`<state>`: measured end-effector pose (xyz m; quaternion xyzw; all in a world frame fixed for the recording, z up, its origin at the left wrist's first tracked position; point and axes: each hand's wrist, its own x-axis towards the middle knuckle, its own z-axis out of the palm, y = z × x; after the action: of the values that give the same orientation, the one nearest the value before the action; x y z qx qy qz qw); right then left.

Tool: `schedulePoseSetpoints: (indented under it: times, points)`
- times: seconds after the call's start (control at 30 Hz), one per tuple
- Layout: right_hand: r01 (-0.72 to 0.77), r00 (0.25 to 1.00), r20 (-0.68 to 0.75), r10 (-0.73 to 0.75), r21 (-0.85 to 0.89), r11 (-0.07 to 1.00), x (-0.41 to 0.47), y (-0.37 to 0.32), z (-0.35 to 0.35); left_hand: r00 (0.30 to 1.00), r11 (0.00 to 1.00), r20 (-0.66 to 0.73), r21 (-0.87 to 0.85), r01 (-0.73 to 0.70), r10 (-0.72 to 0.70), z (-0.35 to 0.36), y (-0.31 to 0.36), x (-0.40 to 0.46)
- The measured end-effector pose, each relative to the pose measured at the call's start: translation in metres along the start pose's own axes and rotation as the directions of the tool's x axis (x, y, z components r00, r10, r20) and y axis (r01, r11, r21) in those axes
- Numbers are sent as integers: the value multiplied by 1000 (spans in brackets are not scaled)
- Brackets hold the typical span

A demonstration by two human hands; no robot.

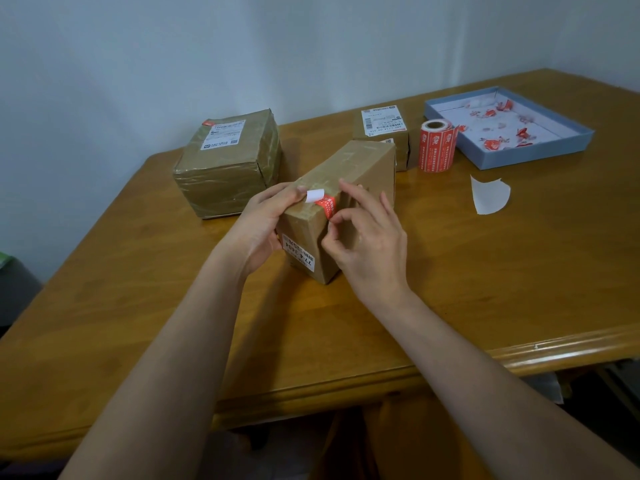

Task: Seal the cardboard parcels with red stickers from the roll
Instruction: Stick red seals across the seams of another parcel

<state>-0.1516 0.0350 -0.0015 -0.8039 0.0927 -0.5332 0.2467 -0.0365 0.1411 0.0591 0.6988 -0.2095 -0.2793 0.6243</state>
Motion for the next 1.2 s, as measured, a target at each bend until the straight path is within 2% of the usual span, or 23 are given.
schedulePoseSetpoints:
  times: [0.37, 0.67, 0.9, 1.2]
  points:
    - [-3, 1000, -22, 4, 27, 1000, 0, 1, 0, 1000, 1000, -2, 0, 6, -6, 0, 2, -1]
    - [-42, 998, 49, 34, 162, 986, -4, 6, -10, 1000, 999, -19, -27, 17, -17, 1, 0, 1]
    - [-21, 999, 47, 18, 57, 998, -4, 3, -4, 1000, 999, -13, -30, 10, -11, 2, 0, 0]
    - [105, 992, -65, -108, -52, 993, -6, 3, 5, 1000, 1000, 3, -26, 5, -5, 1, 2, -2]
